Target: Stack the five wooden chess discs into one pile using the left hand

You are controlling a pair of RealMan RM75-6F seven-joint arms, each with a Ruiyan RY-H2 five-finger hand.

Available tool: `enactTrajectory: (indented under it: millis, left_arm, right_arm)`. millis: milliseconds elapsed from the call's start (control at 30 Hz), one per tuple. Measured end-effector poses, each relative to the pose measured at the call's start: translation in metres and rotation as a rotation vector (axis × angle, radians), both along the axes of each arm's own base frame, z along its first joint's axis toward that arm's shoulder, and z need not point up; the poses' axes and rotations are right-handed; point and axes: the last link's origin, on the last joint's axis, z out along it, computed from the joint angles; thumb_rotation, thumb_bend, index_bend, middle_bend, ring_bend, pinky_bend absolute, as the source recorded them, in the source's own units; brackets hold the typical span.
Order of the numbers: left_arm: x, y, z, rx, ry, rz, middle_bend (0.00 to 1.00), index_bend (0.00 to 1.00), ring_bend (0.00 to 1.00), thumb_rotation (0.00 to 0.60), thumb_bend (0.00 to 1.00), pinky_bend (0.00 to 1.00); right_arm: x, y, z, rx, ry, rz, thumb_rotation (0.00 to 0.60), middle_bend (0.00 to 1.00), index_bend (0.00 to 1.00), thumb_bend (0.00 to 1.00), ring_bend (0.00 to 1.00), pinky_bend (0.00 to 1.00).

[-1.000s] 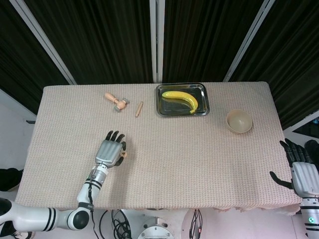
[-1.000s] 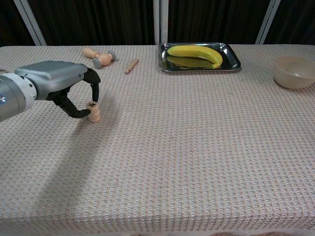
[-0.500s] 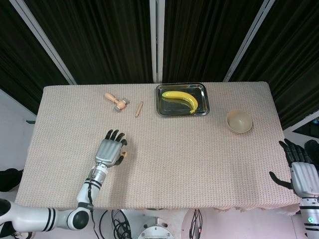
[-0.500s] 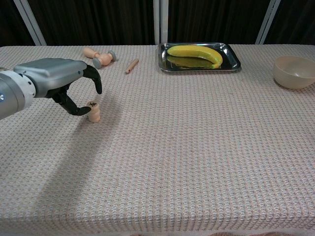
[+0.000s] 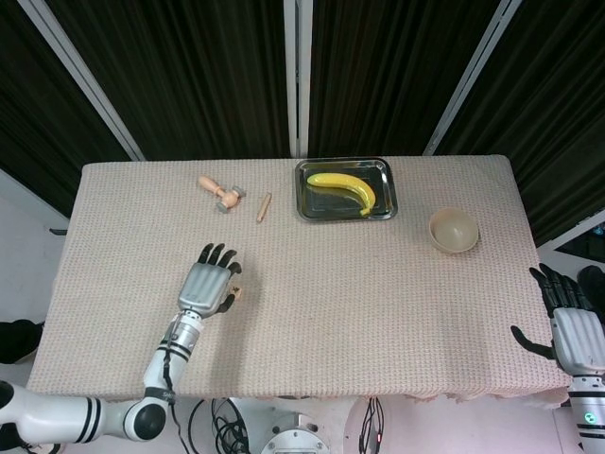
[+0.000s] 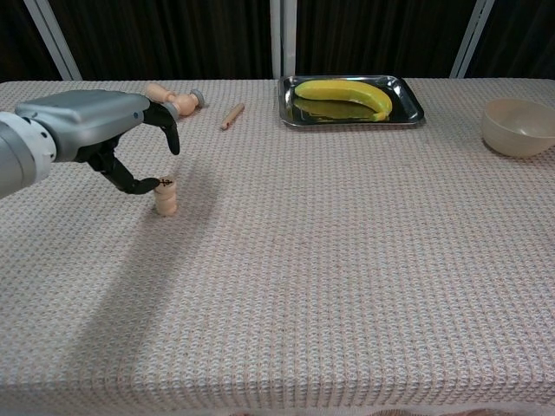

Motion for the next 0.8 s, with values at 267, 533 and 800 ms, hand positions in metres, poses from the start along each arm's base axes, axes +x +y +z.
enactTrajectory:
  millis: [267,533,800]
  left_arm:
    - [-0.022,-0.017,0.034,0.086,-0.045,-0.075,0.11,0.14,0.0,0.6,0.09,0.0]
    - [-0.101,-0.056,0.075,0.173,-0.085,-0.192,0.03,0.04,0.0,0.6,0.0,0.0]
    - [-0.163,-0.084,0.122,0.25,0.062,-0.165,0.03,0.04,0.0,0.6,0.0,0.0]
  right_arm:
    - [0.002,0.002,0.001,-0.002,-0.002,0.015,0.6,0.0,0.0,0.17,0.0,0.0]
    - [0.01,0.006,-0.004,0.022,0.075,0.07,0.6,0.0,0.0,0.15,0.0,0.0]
    - [0.019,0.01,-0.009,0.034,0.105,0.101,0.6,0.0,0.0,0.15,0.0,0.0]
